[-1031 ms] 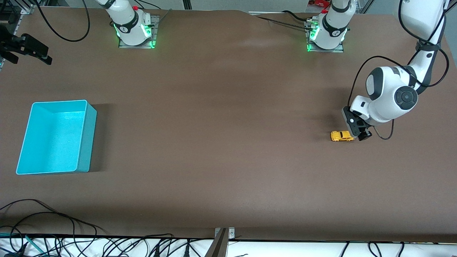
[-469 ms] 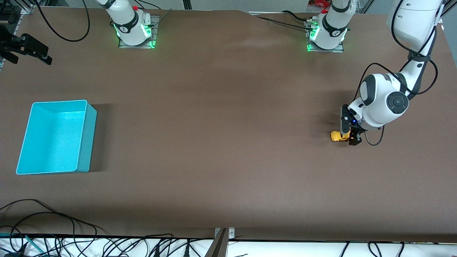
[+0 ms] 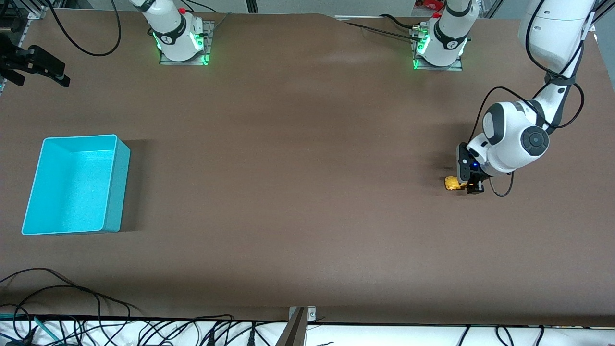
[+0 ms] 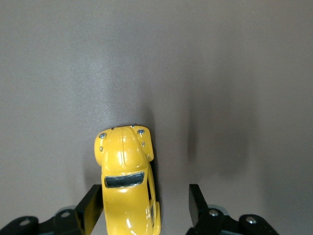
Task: Wind up and store yellow beetle car
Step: 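Lower the left gripper and close it on the yellow car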
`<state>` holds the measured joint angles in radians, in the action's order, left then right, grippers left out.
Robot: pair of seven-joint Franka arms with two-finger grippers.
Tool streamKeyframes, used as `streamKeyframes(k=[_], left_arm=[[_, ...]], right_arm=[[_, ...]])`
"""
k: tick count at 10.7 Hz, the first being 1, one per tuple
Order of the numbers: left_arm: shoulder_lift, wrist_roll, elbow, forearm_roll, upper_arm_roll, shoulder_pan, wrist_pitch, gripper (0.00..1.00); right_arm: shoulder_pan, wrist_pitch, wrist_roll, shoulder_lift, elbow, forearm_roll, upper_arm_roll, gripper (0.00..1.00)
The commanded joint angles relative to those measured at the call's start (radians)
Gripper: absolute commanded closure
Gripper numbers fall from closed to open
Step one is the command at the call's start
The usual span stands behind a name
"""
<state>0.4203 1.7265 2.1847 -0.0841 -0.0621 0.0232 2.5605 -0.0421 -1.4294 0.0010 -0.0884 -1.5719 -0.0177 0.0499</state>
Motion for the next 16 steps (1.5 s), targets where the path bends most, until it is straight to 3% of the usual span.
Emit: streamKeyframes(k=[1,2,3,11,16], left_arm=[[0.017,0.042,-0.019,-0.017,0.001,-0.005,0.003,0.76],[0.017,0.05,-0.037,-0.01,0.001,-0.005,0.003,0.96],[0.017,0.05,-0.04,-0.006,0.001,-0.005,0.003,1.0],[0.052,0.05,-0.04,-0.013,-0.001,-0.074,0.003,1.0],[0.071,0.128,-0.054,-0.011,-0.042,-0.12,0.003,1.0]], right_arm=[[0.001,0.014,0.007,-0.008,0.007,0.015,0.001,0.0],[0.001,0.014,0.008,-0.008,0.007,0.015,0.001,0.0],[0.001,0.014,0.008,-0.008,0.007,0.015,-0.001,0.0],[0.001,0.014,0.007,-0.008,0.009,0.015,-0.002,0.0],[0.001,0.014,0.007,-0.008,0.007,0.015,-0.001,0.0]])
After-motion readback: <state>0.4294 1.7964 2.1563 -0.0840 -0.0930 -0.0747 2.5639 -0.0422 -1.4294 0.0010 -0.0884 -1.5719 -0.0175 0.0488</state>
